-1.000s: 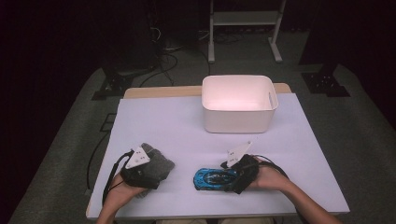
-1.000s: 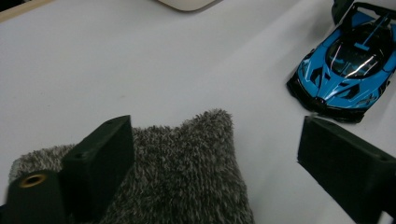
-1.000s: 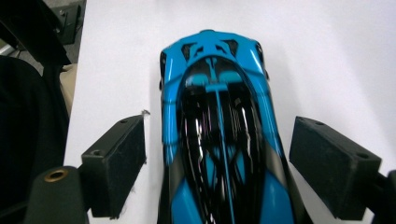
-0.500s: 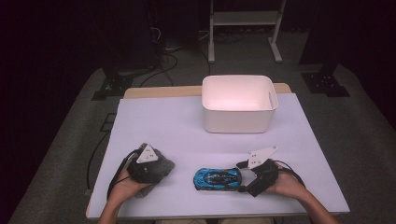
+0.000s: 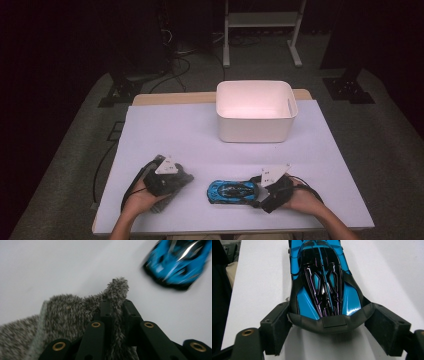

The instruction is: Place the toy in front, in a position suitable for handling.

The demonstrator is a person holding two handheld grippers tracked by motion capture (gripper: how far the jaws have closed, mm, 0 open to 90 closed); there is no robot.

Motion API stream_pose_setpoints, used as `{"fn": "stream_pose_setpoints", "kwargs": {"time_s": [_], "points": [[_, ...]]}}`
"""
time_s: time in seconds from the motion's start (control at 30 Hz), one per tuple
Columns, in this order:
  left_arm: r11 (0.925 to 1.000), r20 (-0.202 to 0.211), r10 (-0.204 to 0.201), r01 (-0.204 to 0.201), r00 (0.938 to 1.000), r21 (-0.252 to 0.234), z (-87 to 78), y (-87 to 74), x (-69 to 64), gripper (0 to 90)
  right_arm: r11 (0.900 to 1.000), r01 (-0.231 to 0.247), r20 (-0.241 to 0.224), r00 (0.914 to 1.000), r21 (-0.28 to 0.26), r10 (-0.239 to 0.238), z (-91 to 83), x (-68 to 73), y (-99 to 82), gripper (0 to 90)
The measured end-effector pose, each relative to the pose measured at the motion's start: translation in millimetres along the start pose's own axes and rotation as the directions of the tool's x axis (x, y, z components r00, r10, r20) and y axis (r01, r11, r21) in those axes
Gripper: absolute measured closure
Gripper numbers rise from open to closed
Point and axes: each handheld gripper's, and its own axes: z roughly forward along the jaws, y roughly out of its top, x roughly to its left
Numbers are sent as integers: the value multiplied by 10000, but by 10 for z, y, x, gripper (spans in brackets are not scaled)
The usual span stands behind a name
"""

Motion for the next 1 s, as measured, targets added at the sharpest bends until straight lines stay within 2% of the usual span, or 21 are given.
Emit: {"fn": "stream_pose_setpoints", "kwargs": {"time_s": [0.03, 0.07, 0.1, 0.2, 0.27, 0.3, 0.33, 0.37, 0.4, 0.43, 0.47, 0.5, 0.53, 0.6, 0.67, 0.8, 0.9, 0.93, 0.97, 1.0], "points": [[10000, 0, 0, 0, 10000, 0, 0, 0, 0, 809, 10000, 0, 0, 10000, 0, 0, 0, 0, 0, 212], [9986, 371, 294, -277, 9989, -444, 14, 132, -97, 809, 10000, -36, 24, 10000, -34, 36, 5, 6, -2, 213], [9971, 553, 498, -464, 9972, -608, 24, 207, -151, 808, 10000, -35, 44, 10000, -45, 36, 7, 9, -2, 212], [9890, 1186, 1100, -968, 9868, -1121, 89, 433, -318, 809, 9999, -49, 89, 9999, -103, 50, 16, 16, -3, 212], [9825, 1758, 1393, -1139, 9745, -1474, 171, 580, -427, 809, 9999, -39, 107, 9999, -149, 40, 22, 17, -6, 211], [9810, 1877, 1470, -1189, 9712, -1531, 206, 618, -463, 809, 9999, -42, 113, 9999, -159, 43, 23, 18, -7, 211], [9810, 1877, 1470, -1189, 9712, -1531, 206, 618, -463, 809, 9999, -42, 113, 9999, -159, 43, 23, 18, -7, 211], [9799, 2132, 1751, -1492, 9612, -1323, 327, 694, -535, 808, 9998, -77, 118, 9999, -182, 79, 23, 20, -11, 211], [9799, 2132, 1751, -1492, 9612, -1323, 327, 694, -535, 798, 9997, -117, 119, 9999, -208, 119, 24, 23, -13, 211], [9832, 2569, 1753, -1554, 9504, -960, 423, 706, -565, 756, 9998, -71, 128, 9999, -211, 74, 23, 21, -15, 211], [9840, 2527, 1754, -1613, 9515, -754, 462, 701, -586, 671, 9997, -73, 135, 9999, -233, 76, 24, 22, -18, 211], [9840, 2527, 1754, -1613, 9515, -754, 462, 701, -586, 557, 9997, -88, 144, 9999, -249, 91, 23, 23, -21, 210], [9873, 2568, 1557, -1417, 9539, -723, 460, 685, -589, 466, 9996, -84, 146, 9999, -255, 88, 22, 23, -23, 210], [9882, 2571, 1478, -1317, 9550, -785, 433, 675, -579, 365, 9996, -81, 138, 9999, -287, 85, 22, 21, -28, 210], [9905, 2383, 1254, -1080, 9631, -845, 336, 633, -530, 325, 9994, -66, 112, 9999, -335, 69, 26, 16, -32, 210], [9941, 2309, 979, -843, 9680, -684, 297, 577, -462, 319, 9995, -60, 154, 9999, -311, 64, 31, 23, -27, 209], [9945, 2386, 1022, -933, 9657, -483, 346, 557, -470, 403, 9994, -61, 174, 9998, -327, 66, 34, 26, -26, 208], [9941, 2396, 1087, -1041, 9648, -320, 382, 548, -481, 403, 9994, -67, 174, 9998, -333, 73, 35, 26, -26, 208], [9916, 2339, 1274, -1286, 9639, -105, 445, 536, -504, 515, 9994, -58, 187, 9998, -348, 64, 40, 27, -24, 207], [9915, 2376, 1292, -1292, 9627, -154, 452, 535, -505, 581, 9994, -44, 197, 9998, -352, 51, 42, 30, -23, 207]]}}
